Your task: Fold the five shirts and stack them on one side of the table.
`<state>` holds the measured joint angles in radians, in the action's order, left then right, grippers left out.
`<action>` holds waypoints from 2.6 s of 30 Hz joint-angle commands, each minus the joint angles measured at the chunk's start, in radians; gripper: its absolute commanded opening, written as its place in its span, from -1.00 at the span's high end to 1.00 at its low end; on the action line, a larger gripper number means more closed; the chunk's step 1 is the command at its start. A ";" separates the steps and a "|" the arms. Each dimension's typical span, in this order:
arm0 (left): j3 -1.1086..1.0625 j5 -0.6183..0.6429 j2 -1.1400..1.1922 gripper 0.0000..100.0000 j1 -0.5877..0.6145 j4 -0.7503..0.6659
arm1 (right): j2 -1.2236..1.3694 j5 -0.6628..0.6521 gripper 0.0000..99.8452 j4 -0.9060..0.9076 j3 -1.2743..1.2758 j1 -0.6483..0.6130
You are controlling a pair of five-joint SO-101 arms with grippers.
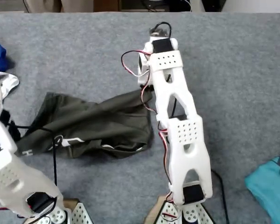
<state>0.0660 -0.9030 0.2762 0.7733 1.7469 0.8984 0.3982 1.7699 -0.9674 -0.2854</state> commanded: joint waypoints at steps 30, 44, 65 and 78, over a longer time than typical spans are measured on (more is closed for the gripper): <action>0.196 0.078 -0.094 0.49 0.003 0.014 | -1.250 -0.057 0.99 -0.377 0.558 -0.136; 0.281 0.382 -0.085 0.34 -0.103 0.014 | -1.397 -0.063 0.99 -0.482 0.608 -0.136; 0.308 0.497 0.306 0.34 -0.379 0.012 | -1.475 -0.064 0.99 -0.351 1.000 -0.039; 0.222 0.502 0.315 0.67 -0.493 0.011 | -1.750 -0.063 0.99 -0.655 1.466 -0.004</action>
<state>0.2885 -0.4043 0.5953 0.3084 1.7469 -0.7848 0.3322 1.1822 0.4365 -0.3007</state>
